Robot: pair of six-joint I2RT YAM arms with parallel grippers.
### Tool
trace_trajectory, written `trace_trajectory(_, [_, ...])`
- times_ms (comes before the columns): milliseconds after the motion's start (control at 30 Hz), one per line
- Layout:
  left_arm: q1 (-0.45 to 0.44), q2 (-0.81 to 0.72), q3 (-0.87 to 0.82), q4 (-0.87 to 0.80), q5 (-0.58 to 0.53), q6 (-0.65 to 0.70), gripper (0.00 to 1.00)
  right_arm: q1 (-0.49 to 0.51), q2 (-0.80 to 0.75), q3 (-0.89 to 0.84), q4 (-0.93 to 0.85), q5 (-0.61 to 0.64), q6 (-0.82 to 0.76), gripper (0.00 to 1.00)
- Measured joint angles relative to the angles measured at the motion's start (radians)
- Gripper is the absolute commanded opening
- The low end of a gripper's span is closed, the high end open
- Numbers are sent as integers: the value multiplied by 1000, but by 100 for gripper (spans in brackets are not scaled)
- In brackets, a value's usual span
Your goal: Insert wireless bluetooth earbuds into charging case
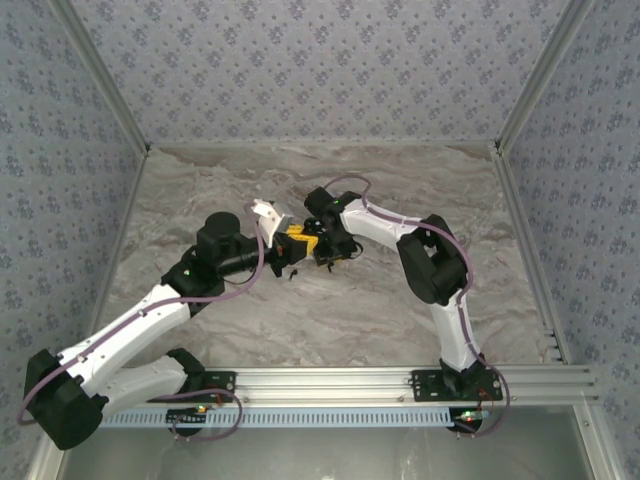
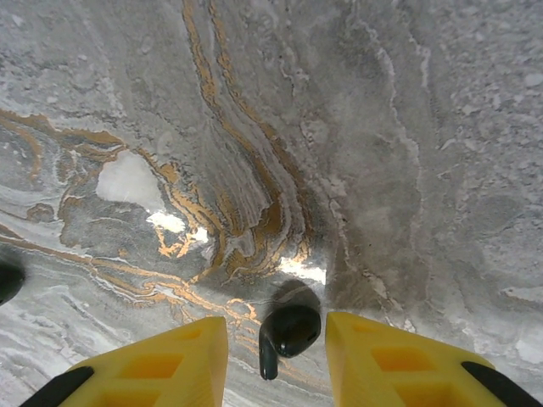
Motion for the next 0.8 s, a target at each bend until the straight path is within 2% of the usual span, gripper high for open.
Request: trace_trajectory(800, [0, -14, 0, -1, 0, 0, 14, 14, 37, 25, -25, 42, 9, 32])
